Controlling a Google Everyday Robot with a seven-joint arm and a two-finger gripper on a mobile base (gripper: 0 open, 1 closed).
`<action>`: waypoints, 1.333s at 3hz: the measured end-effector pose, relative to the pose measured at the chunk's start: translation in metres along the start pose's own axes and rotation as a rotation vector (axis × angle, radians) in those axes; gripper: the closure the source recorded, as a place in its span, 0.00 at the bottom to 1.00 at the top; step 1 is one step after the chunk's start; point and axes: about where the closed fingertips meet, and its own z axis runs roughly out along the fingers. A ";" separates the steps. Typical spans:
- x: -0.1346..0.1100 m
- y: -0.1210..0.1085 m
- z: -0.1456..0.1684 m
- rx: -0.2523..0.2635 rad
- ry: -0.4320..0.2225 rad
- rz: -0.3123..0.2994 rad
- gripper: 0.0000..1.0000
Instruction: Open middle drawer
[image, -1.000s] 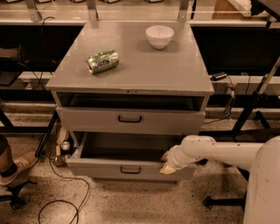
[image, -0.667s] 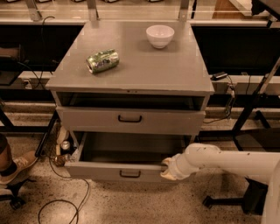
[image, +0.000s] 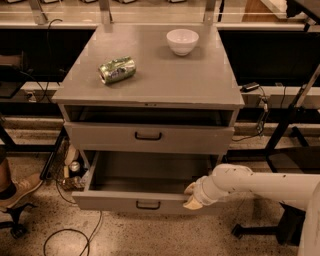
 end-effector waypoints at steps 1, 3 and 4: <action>0.000 0.001 0.001 -0.003 0.000 -0.001 0.57; -0.001 0.003 0.003 -0.008 -0.001 -0.001 0.11; -0.001 0.004 0.004 -0.010 -0.002 -0.001 0.00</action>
Offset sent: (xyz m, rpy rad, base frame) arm -0.0009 0.0012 -0.0012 0.0008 0.0026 0.0021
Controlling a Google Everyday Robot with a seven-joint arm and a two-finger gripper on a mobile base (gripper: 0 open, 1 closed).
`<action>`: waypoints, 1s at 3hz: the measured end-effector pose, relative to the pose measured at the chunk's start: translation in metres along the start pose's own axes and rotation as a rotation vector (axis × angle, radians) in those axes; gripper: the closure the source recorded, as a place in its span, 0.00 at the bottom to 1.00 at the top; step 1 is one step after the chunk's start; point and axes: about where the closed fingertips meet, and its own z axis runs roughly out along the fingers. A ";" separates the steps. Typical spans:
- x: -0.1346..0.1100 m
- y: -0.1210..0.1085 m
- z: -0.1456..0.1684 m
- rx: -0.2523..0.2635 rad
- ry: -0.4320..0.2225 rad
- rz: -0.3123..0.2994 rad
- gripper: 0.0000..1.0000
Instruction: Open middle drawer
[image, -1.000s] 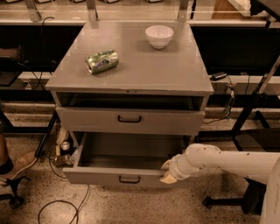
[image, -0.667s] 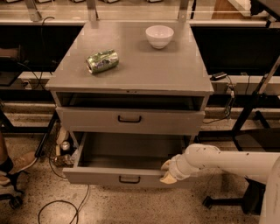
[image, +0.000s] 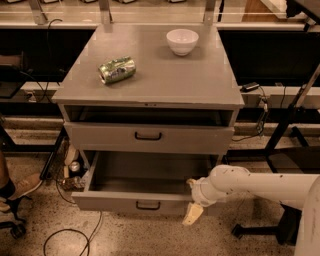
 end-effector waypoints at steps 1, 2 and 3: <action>0.007 0.008 -0.003 0.000 0.020 -0.002 0.00; 0.020 0.018 -0.007 -0.021 0.023 0.006 0.00; 0.034 0.028 -0.010 -0.043 0.009 0.020 0.19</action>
Offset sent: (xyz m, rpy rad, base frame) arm -0.0380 -0.0368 -0.0079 -0.0198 0.0552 0.0085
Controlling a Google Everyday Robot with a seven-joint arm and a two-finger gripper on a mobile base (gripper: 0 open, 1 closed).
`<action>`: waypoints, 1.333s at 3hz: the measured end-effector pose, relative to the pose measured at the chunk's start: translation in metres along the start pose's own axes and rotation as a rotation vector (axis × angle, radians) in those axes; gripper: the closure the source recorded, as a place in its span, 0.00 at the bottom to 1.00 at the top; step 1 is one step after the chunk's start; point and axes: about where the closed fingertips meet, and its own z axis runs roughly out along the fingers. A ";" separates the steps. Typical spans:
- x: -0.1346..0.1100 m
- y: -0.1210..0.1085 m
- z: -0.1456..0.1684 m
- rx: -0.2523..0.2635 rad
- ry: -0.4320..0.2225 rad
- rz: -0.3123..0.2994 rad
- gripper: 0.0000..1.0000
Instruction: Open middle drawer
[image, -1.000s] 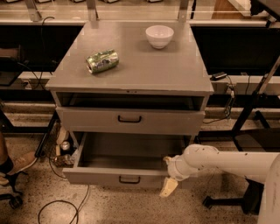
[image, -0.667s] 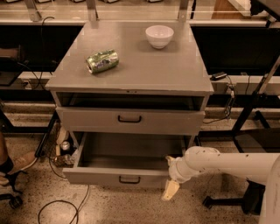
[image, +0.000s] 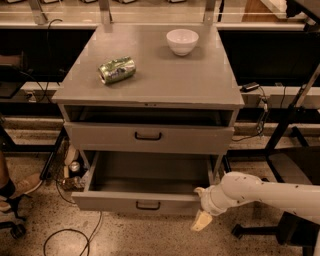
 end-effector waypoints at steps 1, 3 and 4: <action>0.011 0.015 -0.002 -0.014 -0.008 0.012 0.43; 0.012 0.019 -0.005 -0.012 -0.008 0.016 0.89; 0.017 0.050 -0.008 -0.026 -0.012 0.043 1.00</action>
Offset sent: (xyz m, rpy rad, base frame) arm -0.0861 -0.0123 -0.0076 0.0076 0.0650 -0.0206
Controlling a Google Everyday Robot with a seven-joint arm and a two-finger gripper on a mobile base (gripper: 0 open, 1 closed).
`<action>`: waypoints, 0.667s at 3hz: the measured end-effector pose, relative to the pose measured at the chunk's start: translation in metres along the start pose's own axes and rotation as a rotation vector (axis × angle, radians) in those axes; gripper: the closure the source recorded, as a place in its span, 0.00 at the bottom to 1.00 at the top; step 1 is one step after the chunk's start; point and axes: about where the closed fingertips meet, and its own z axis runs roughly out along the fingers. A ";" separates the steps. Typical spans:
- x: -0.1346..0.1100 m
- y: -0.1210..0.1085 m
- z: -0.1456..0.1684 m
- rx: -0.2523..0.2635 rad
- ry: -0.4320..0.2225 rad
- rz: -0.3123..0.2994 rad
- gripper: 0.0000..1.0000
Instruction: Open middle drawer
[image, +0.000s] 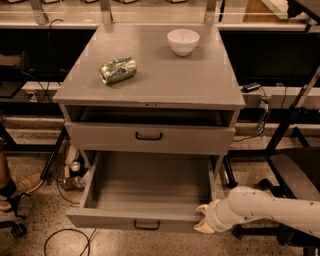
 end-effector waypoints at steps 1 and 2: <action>0.004 0.029 -0.002 -0.007 -0.016 0.039 1.00; 0.003 0.029 -0.005 -0.007 -0.016 0.039 1.00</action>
Offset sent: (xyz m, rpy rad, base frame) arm -0.1896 -0.0035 -0.0140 0.1177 0.1350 -0.1913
